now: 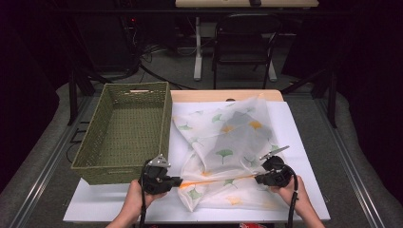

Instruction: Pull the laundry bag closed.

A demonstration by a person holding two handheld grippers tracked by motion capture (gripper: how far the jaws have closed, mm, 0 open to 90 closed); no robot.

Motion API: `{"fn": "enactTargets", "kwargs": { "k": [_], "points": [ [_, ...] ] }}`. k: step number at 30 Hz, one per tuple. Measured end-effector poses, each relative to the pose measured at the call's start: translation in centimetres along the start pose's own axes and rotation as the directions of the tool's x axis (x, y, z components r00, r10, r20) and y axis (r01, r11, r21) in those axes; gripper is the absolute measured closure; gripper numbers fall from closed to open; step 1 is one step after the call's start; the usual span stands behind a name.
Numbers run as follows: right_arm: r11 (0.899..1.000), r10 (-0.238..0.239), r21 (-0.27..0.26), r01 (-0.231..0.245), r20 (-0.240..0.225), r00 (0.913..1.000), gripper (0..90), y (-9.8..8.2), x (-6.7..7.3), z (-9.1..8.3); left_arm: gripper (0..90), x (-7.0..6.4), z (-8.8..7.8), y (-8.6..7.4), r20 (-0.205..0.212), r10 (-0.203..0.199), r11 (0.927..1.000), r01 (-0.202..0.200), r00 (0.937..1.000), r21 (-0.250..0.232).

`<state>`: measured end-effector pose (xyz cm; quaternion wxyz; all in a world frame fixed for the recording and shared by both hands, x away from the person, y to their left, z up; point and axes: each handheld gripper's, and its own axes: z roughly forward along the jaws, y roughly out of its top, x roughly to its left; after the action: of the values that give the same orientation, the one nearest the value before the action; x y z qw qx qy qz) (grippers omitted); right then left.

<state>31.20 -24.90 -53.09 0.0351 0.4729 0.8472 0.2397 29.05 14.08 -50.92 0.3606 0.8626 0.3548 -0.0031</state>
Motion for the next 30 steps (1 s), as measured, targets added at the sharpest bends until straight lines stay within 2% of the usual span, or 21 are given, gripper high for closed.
{"fn": "enactTargets", "kwargs": {
  "k": [2,4,7,9,12,14,21,25,26,30],
  "points": [
    [1.0,0.026,0.005,-0.026,0.0,0.9997,90.0,0.0,0.1,-0.1,88.3,-0.1,0.0,0.0,-0.001,-0.004,1.0,0.004,1.0,-0.004],
    [1.0,0.007,-0.005,-0.007,-0.01,0.9999,90.0,-0.1,-0.2,-0.1,88.3,0.0,0.0,0.0,-0.002,0.003,1.0,-0.003,1.0,-0.002],
    [1.0,0.013,0.001,-0.013,-0.004,0.9999,90.0,-0.1,-0.5,-0.2,88.3,0.1,0.1,0.0,0.001,0.001,1.0,-0.001,1.0,0.001],
    [1.0,0.027,0.008,-0.027,-0.003,0.9996,90.0,-0.2,-0.7,-0.2,88.3,0.1,0.1,0.0,0.002,-0.006,1.0,0.006,1.0,0.0],
    [0.999,0.034,0.013,-0.034,0.005,0.9994,90.0,-0.3,-0.9,-0.2,88.3,0.1,0.0,0.0,-0.002,0.009,1.0,-0.009,1.0,0.002],
    [0.999,0.031,0.013,-0.031,0.014,0.9994,90.0,-0.3,-1.0,-0.3,88.3,0.1,0.0,0.0,-0.001,0.001,1.0,-0.001,1.0,-0.001],
    [0.998,0.056,0.021,-0.057,0.029,0.998,90.0,-0.6,-1.7,-0.6,88.3,0.0,-0.1,0.0,-0.008,0.009,1.0,-0.009,0.9999,0.0],
    [0.997,0.075,0.022,-0.075,0.023,0.9969,90.0,-0.8,-2.0,-0.7,88.3,0.0,0.0,0.0,-0.006,0.007,1.0,-0.007,1.0,-0.002],
    [0.997,0.068,0.029,-0.069,0.036,0.997,90.0,-0.8,-2.1,-0.7,88.3,0.0,0.0,0.0,-0.005,0.005,1.0,-0.005,1.0,-0.001],
    [0.996,0.082,0.026,-0.082,0.026,0.9963,90.0,-0.9,-2.4,-0.9,88.4,0.0,0.0,0.1,-0.003,0.007,1.0,-0.007,1.0,0.004]
  ]
}}
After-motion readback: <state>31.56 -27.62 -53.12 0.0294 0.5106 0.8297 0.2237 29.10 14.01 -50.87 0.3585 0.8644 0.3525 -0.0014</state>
